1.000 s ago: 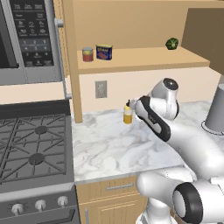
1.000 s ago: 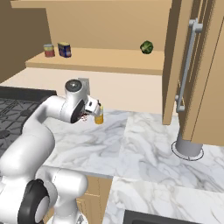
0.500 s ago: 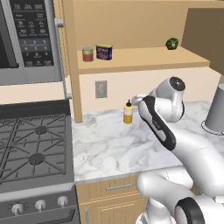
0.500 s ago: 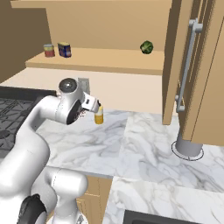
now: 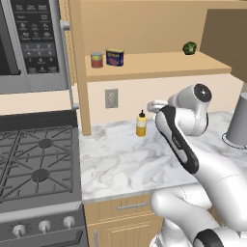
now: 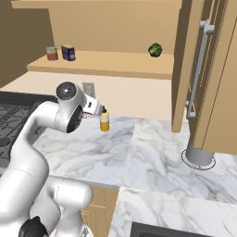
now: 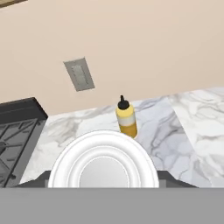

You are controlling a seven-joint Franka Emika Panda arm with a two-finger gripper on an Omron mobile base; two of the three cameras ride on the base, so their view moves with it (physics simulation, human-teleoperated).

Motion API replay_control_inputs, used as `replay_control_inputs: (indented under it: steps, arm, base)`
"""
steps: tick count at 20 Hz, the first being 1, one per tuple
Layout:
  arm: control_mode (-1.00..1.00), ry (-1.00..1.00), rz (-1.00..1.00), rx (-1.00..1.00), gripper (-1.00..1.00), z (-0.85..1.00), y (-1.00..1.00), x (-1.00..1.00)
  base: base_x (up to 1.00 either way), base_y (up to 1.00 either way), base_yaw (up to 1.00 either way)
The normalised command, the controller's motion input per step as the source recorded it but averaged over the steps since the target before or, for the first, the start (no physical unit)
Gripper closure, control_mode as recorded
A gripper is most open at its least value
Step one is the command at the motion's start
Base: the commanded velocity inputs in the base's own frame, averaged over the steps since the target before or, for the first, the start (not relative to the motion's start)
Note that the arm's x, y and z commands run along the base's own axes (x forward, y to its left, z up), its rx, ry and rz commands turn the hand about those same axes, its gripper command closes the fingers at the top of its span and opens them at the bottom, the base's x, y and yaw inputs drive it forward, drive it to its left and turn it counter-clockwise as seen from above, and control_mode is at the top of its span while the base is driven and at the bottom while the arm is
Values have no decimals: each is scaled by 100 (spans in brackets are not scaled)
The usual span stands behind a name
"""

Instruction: Pick the cans from the counter and place them in their designated side in the cabinet.

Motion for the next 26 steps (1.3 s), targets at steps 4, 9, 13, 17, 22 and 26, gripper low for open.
replay_control_inputs:
  steps: [4, 9, 13, 17, 22, 26]
  arm:
    - [-100, -10, 0, 0, 100, 30, 0, -24]
    - [-100, -10, 0, 0, 100, 30, 0, -23]
    - [-100, -10, 0, 0, 100, 33, 1, -21]
    - [-100, -9, 0, 0, 100, 28, 1, -17]
    - [-100, -6, 0, 0, 100, 24, 0, -16]
    - [-100, -3, 0, 0, 100, 17, 0, -17]
  base:
    - [0, 0, 0]
    - [0, 0, 0]
    - [0, 0, 0]
    - [0, 0, 0]
    - [0, 0, 0]
    - [0, 0, 0]
